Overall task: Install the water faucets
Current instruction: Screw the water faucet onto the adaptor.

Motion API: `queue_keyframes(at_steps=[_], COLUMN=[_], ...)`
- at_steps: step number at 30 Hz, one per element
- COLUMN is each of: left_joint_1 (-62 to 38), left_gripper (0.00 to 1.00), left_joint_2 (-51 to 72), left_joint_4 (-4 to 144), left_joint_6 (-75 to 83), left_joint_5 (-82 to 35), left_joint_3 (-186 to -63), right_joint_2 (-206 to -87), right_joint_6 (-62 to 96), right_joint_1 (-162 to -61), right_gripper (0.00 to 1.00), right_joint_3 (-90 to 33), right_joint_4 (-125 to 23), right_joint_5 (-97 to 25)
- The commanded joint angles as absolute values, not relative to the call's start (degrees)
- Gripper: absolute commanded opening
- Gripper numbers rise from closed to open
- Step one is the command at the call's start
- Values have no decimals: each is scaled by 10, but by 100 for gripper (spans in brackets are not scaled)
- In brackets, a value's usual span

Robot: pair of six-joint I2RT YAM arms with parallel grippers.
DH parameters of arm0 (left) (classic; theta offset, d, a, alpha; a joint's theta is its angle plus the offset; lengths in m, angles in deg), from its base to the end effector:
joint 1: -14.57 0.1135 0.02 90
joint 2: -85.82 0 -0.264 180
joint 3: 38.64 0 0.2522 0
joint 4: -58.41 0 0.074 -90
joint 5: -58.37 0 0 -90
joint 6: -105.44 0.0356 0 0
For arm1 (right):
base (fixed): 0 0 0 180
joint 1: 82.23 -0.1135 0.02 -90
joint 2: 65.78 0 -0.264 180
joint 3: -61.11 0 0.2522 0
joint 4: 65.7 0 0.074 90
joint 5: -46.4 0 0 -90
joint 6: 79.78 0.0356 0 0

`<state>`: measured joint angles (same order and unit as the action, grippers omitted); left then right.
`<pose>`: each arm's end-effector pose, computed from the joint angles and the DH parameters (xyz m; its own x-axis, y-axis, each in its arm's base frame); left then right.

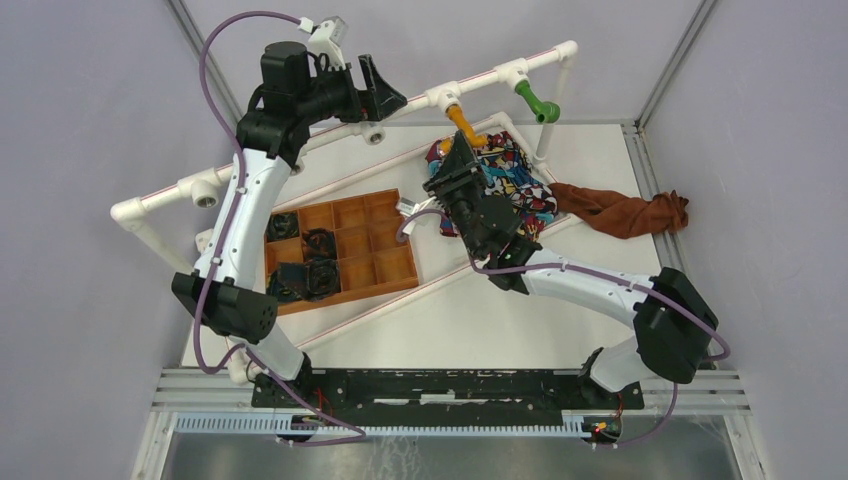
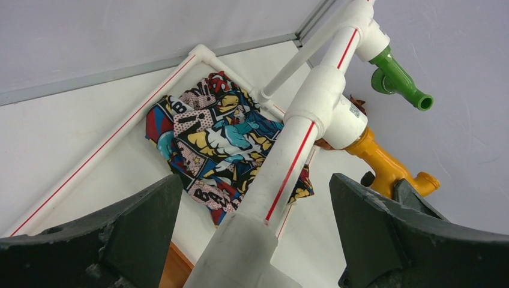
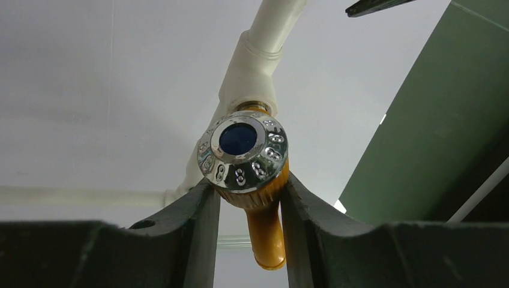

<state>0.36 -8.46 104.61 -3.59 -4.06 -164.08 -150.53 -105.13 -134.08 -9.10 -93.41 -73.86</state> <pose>0.3425 -0.1037 0.4799 -0.4500 -0.1842 -0.8738 0.5333 0.7294 -0.4284 0.2253 0.2578 0.3369 0.2797 -0.9076 0.3131 0.2882 -0.2317 -0.9291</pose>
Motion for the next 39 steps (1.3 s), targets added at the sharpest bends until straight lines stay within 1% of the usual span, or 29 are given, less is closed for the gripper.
queue_keyframes(at_steps=[1,3,5,11,13,16,19,20,22,25,30,33,39], left_joint_1=[4,4,4,3,4,4,4,4,4,4,4,4,4], left_gripper=[100,100,100,100,100,100,100,100,100,100,100,100,100], left_joint_2=[-79,-81,-82,-82,-82,-81,-78,-77,-74,-69,-66,-65,-61], left_joint_4=[1029,1029,1029,1030,1029,1031,1035,1037,1038,1039,1039,1039,1038], left_joint_6=[-37,-37,-37,-37,-38,-36,-32,-31,-29,-28,-31,-31,-32], left_joint_5=[-26,-22,-24,-22,-21,-24,-26,-24,-22,-23,-21,-21,-19], left_joint_3=[-1646,-1648,-1648,-1647,-1647,-1646,-1643,-1642,-1638,-1634,-1634,-1632,-1628], right_joint_2=[-1501,-1494,-1479,-1466,-1472,-1467,-1451,-1442,-1426,-1406,-1388,-1387,-1399], right_joint_6=[-977,-912,-811,-472,-395,-265,-94,-47,45,176,362,436,511], right_joint_1=[-1341,-1343,-1345,-1349,-1346,-1335,-1299,-1286,-1262,-1234,-1188,-1172,-1158], right_gripper=[16,11,10,10,10,9,10,13,13,11,10,10,12], right_joint_3=[-124,-131,-154,-266,-294,-305,-295,-288,-260,-214,-160,-138,-127], right_joint_4=[-937,-919,-872,-741,-709,-699,-691,-693,-719,-778,-855,-887,-911], right_joint_5=[-754,-753,-740,-709,-703,-698,-639,-617,-569,-532,-480,-453,-413])
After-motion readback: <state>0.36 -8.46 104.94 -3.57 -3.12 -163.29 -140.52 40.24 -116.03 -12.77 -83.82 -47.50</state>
